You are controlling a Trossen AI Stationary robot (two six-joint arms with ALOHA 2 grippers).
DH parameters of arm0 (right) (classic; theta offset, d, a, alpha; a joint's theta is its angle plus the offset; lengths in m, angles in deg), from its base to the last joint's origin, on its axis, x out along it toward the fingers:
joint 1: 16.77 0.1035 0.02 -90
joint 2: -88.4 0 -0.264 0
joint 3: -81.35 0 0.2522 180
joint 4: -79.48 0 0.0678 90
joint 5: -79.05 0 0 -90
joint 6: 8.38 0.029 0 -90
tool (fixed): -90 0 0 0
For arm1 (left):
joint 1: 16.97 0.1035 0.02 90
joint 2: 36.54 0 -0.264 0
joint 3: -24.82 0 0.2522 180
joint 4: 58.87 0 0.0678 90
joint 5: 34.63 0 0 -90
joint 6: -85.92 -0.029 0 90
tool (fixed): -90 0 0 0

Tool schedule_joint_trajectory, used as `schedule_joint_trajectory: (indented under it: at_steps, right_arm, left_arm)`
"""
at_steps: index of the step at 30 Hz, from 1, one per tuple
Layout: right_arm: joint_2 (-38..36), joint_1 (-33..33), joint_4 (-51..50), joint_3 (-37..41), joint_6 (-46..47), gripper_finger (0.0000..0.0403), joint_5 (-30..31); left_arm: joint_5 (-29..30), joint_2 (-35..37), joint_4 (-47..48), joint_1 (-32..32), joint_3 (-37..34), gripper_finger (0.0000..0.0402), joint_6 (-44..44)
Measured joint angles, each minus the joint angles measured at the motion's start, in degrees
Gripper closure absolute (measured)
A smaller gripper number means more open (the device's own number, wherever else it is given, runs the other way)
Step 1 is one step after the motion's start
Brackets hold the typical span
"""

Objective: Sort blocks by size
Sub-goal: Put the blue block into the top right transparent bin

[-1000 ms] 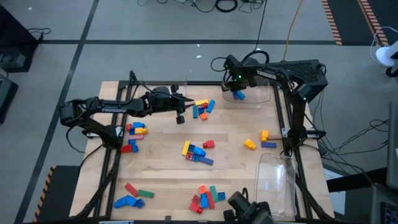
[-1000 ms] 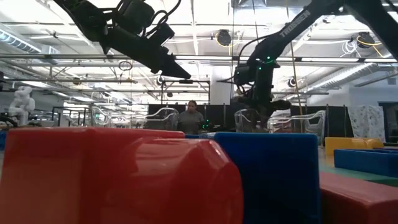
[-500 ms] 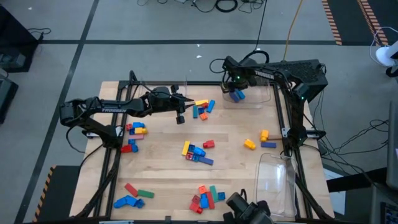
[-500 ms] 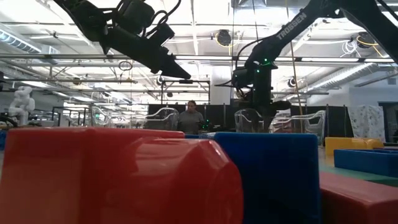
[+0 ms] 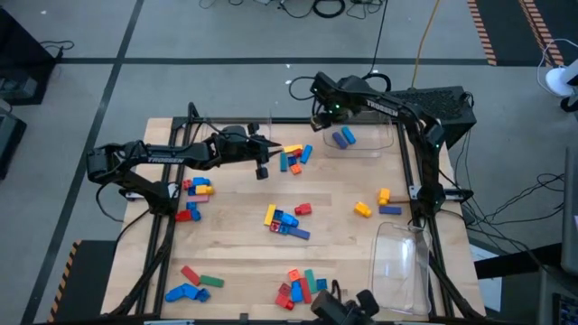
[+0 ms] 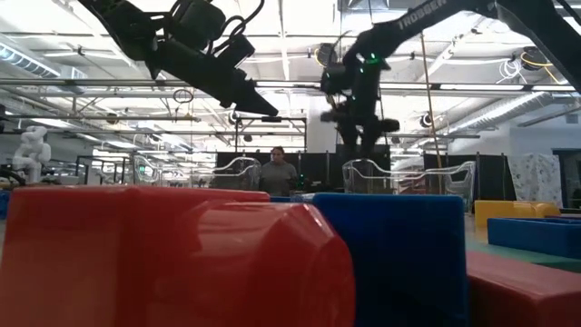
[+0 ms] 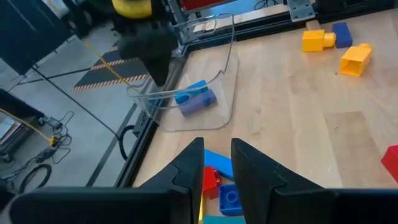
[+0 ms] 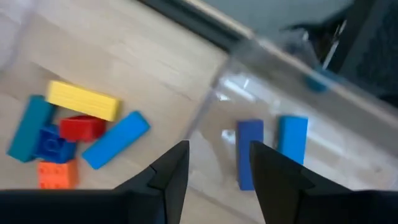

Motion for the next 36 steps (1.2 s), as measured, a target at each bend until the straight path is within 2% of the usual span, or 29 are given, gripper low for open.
schedule_joint_trajectory:
  at_steps: [5, 16, 27, 31, 36]
  right_arm:
    - [-0.19, 3.85, -0.37, -4.61, -9.38, 0.0250, 3.26]
    - [1.60, 12.26, 2.01, -4.68, -27.67, 0.0250, 4.59]
    - [9.88, 15.21, 3.43, -4.73, -48.16, 0.0250, 4.55]
    - [12.51, 14.80, 3.47, -4.66, -52.15, 0.0250, 4.52]
    - [14.69, 14.36, 3.60, -4.66, -58.67, 0.0250, 4.53]
  left_arm:
    - [2.04, 0.41, 1.51, 0.00, -0.02, 0.0317, -0.03]
    - [2.08, 9.42, 9.35, 0.00, -0.02, 0.0317, 0.38]
    - [4.36, 17.98, 20.84, 0.04, -0.02, 0.0317, 1.58]
    - [7.06, 20.39, 23.55, 0.07, -0.02, 0.0317, 1.98]
    - [14.30, 22.47, 25.88, 0.19, -0.02, 0.0317, 3.25]
